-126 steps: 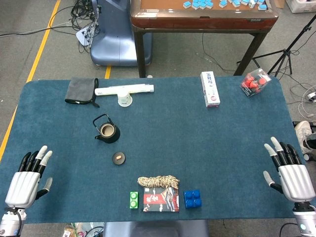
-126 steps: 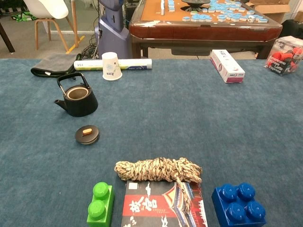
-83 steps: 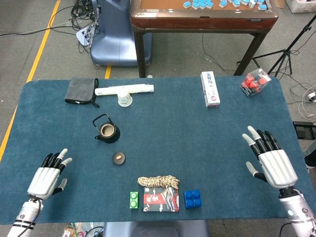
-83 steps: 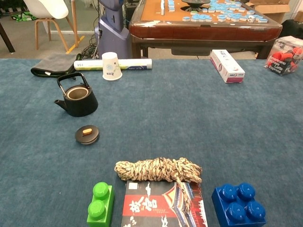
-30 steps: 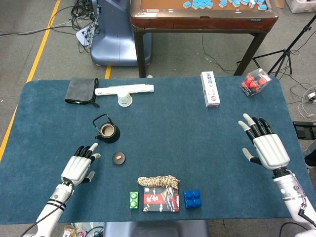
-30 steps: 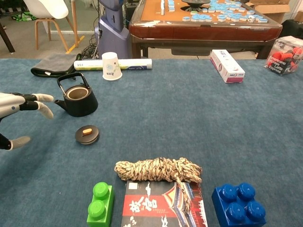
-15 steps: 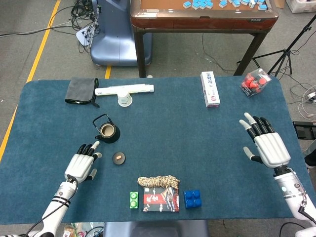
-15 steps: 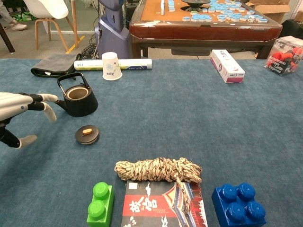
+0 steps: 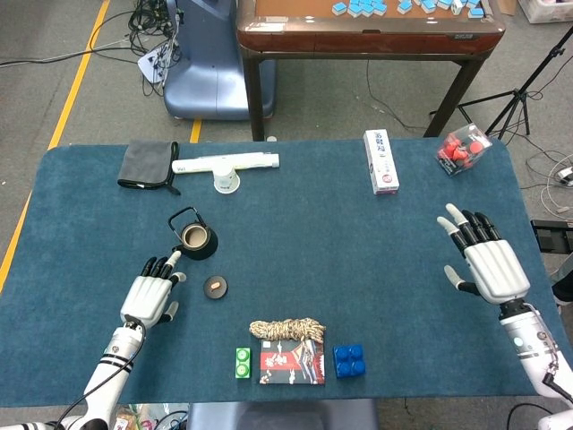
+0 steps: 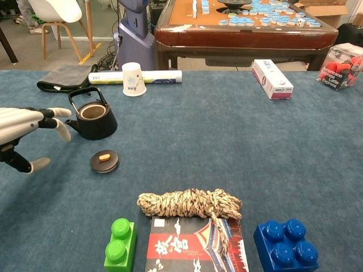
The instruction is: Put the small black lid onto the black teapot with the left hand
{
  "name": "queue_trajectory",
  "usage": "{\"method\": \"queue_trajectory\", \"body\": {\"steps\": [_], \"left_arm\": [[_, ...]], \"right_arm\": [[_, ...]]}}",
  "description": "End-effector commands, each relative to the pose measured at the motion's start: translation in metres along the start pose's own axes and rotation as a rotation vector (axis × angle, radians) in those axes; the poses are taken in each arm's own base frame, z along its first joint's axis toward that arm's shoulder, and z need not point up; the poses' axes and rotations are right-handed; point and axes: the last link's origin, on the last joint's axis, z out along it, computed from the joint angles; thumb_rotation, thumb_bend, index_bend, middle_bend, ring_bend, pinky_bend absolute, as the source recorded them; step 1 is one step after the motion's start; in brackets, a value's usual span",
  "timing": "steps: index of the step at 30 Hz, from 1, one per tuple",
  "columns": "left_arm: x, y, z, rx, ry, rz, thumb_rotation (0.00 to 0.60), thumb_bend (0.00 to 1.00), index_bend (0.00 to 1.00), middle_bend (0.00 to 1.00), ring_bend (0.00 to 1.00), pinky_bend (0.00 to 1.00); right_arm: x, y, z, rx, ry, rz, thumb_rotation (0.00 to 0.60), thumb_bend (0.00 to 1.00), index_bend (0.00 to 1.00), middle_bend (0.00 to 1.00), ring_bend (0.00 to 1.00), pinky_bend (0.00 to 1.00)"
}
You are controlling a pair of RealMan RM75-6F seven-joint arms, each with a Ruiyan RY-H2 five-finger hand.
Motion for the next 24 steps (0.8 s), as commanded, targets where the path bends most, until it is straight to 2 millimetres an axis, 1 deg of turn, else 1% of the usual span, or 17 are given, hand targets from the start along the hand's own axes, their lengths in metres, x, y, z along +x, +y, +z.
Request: {"method": "queue_trajectory", "body": {"steps": [1,7,14,24], "left_arm": [[-0.002,0.0,0.003,-0.001,-0.003,-0.015,0.6,0.38,0.27,0.0,0.0,0.0],[-0.006,0.004,0.005,-0.016,-0.017,-0.014,0.6,0.38,0.25,0.0,0.0,0.0],[-0.012,0.012,0.0,-0.027,-0.018,-0.006,0.6,0.38,0.23,0.0,0.0,0.0],[-0.017,0.033,-0.004,-0.085,0.018,0.051,0.6,0.38,0.23,0.0,0.0,0.0]], "right_arm": [[0.0,0.001,0.001,0.0,-0.002,0.002,0.6,0.36,0.0,0.0,0.0,0.0],[-0.002,0.001,0.004,0.004,-0.005,0.003,0.6,0.36,0.0,0.0,0.0,0.0],[-0.003,0.001,0.006,0.009,-0.01,0.005,0.6,0.36,0.0,0.0,0.0,0.0],[-0.004,0.005,0.001,0.007,-0.009,0.014,0.6,0.36,0.0,0.0,0.0,0.0]]}}
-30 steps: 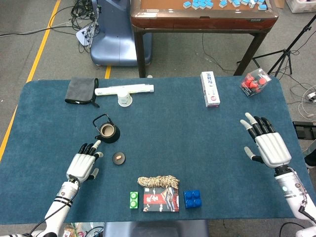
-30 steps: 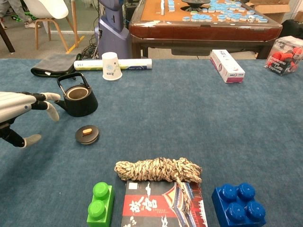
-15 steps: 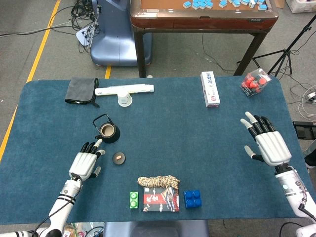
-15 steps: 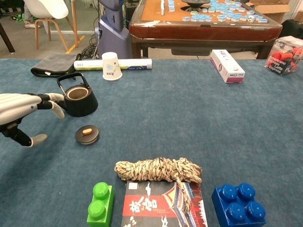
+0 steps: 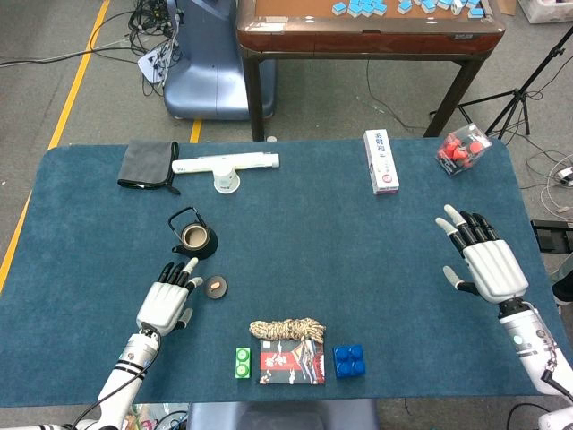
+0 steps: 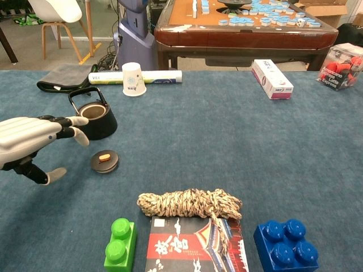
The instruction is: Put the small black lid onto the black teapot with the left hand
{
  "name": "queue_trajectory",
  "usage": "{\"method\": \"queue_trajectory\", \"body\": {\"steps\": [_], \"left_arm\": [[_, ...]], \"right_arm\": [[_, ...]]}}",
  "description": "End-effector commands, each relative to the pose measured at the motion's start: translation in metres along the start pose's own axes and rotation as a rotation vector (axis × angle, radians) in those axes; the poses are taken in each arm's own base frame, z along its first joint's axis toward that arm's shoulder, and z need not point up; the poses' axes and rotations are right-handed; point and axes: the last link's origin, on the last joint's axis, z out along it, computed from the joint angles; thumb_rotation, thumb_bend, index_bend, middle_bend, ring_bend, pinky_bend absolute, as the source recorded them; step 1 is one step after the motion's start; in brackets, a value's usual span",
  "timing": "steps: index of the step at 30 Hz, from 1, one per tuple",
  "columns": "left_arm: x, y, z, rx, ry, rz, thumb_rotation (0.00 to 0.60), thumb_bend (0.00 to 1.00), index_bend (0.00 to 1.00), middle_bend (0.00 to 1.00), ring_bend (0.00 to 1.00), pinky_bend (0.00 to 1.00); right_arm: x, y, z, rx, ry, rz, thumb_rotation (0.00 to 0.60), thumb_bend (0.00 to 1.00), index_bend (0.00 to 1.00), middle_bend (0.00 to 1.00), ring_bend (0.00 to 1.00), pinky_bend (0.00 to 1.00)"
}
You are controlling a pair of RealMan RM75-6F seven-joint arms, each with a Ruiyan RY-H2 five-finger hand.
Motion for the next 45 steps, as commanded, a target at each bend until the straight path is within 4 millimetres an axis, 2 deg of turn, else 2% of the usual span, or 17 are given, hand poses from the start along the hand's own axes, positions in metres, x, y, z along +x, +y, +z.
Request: {"method": "queue_trajectory", "body": {"steps": [1,9,24,45], "left_arm": [[-0.002,0.007,-0.001,-0.014,0.001,0.01,0.6,0.38,0.23,0.0,0.0,0.0],[-0.006,0.017,0.005,-0.032,-0.023,0.007,0.6,0.38,0.22,0.0,0.0,0.0],[0.0,0.029,0.028,-0.075,-0.031,0.024,0.6,0.38,0.22,0.0,0.0,0.0],[0.004,0.033,0.046,-0.102,-0.04,0.024,0.6,0.38,0.22,0.0,0.0,0.0]], "right_arm": [[0.001,0.002,-0.002,-0.003,0.004,0.001,0.6,0.36,0.0,0.0,0.0,0.0],[0.0,0.007,-0.007,-0.009,0.004,0.005,0.6,0.36,0.0,0.0,0.0,0.0],[0.0,0.016,-0.007,-0.03,0.003,0.014,0.6,0.36,0.0,0.0,0.0,0.0],[-0.001,0.021,-0.005,-0.055,-0.003,0.015,0.6,0.36,0.0,0.0,0.0,0.0]]}}
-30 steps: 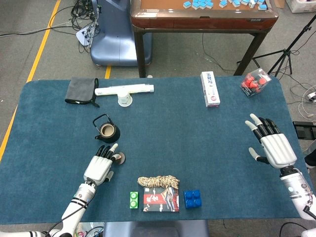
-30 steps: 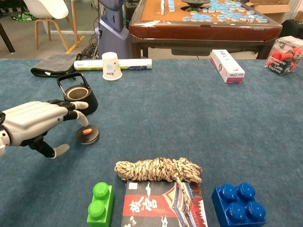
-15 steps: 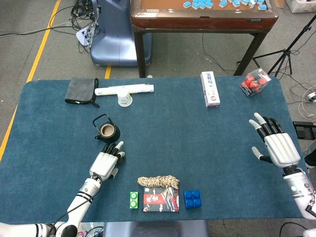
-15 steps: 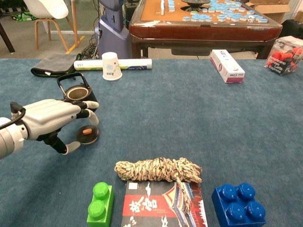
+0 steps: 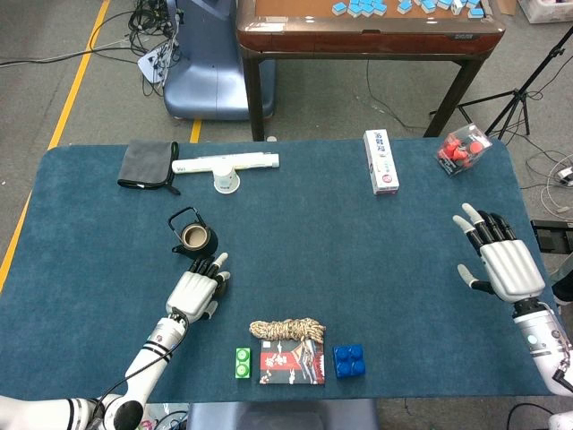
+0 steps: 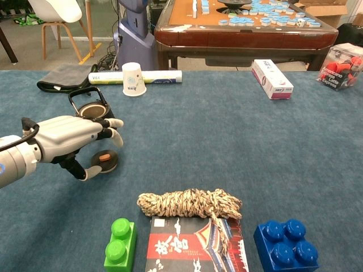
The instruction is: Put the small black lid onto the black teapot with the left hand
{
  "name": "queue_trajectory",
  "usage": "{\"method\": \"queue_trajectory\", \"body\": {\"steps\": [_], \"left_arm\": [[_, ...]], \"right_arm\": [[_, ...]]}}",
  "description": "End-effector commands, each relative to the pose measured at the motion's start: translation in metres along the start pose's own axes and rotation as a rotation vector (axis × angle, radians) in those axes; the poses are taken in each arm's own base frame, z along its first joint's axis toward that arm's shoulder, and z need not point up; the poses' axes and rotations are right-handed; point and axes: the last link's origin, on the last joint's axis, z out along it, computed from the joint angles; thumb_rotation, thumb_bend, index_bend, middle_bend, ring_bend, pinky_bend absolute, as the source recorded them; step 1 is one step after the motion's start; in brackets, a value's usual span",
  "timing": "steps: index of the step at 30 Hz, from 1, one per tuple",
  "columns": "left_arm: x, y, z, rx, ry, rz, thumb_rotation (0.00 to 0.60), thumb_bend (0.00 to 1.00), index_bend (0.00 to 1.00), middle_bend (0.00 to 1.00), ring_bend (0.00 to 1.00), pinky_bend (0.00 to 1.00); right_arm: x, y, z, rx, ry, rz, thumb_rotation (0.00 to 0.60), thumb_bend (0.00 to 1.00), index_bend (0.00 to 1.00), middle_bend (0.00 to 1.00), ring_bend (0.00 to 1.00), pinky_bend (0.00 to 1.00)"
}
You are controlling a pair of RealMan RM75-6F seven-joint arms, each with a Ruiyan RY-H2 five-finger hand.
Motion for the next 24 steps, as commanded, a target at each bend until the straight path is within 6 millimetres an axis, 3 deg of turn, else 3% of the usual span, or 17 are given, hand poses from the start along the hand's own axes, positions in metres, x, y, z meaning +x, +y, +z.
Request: {"method": "queue_trajectory", "body": {"steps": [1,24], "left_arm": [[0.001,0.0,0.003,-0.005,0.001,0.003,0.6,0.38,0.22,0.0,0.0,0.0],[-0.002,-0.012,0.014,-0.01,-0.036,0.001,0.6,0.38,0.19,0.0,0.0,0.0]], "right_arm": [[0.0,0.0,0.0,-0.003,0.001,0.0,0.6,0.36,0.0,0.0,0.0,0.0],[-0.001,-0.004,0.008,-0.01,-0.009,-0.007,0.6,0.36,0.0,0.0,0.0,0.0]]}}
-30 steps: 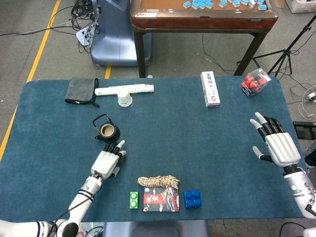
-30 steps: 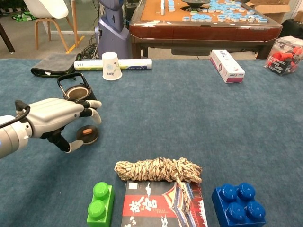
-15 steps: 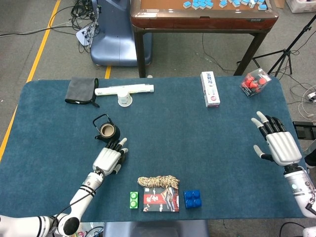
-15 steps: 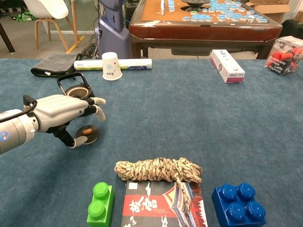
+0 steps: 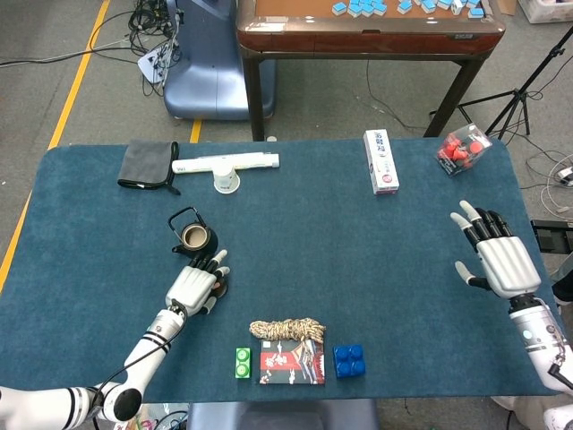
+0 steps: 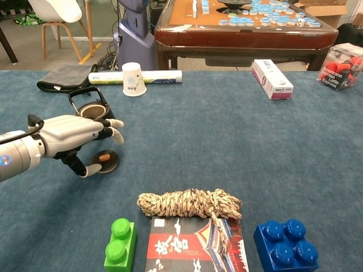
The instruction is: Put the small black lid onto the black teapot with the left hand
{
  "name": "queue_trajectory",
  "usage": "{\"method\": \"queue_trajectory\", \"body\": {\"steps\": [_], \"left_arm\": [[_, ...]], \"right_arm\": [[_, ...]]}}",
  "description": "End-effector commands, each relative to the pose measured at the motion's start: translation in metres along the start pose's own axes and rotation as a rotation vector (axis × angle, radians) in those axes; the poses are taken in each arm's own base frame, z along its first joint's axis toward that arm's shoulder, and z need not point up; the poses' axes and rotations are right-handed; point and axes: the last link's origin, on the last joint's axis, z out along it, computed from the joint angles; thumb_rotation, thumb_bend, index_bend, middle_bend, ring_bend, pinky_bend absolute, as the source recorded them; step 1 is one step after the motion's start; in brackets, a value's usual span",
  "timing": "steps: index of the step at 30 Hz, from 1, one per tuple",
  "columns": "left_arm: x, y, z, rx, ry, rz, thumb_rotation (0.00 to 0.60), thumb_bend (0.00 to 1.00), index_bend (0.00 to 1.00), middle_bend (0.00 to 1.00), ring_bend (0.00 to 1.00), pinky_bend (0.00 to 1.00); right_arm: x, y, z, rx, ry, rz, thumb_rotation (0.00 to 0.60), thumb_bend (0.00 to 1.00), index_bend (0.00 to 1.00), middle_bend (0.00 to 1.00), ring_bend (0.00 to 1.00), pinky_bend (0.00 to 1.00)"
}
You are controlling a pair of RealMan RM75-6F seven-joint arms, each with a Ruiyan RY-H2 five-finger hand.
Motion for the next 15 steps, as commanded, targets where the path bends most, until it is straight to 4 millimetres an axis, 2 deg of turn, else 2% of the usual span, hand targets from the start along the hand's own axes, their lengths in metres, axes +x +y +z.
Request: {"method": "queue_trajectory", "body": {"steps": [1,15], "left_arm": [[-0.0013,-0.0008,0.0004,0.001,-0.005,0.001,0.6,0.38,0.19,0.0,0.0,0.0],[-0.0076,-0.0035,0.0,0.007,-0.023,0.006,0.6,0.38,0.17,0.0,0.0,0.0]], "right_arm": [[-0.0001,-0.0004,0.0001,-0.001,-0.001,0.0,0.6,0.36,0.0,0.0,0.0,0.0],[-0.0005,-0.0036,-0.0011,0.003,-0.004,-0.003,0.6,0.36,0.0,0.0,0.0,0.0]]}}
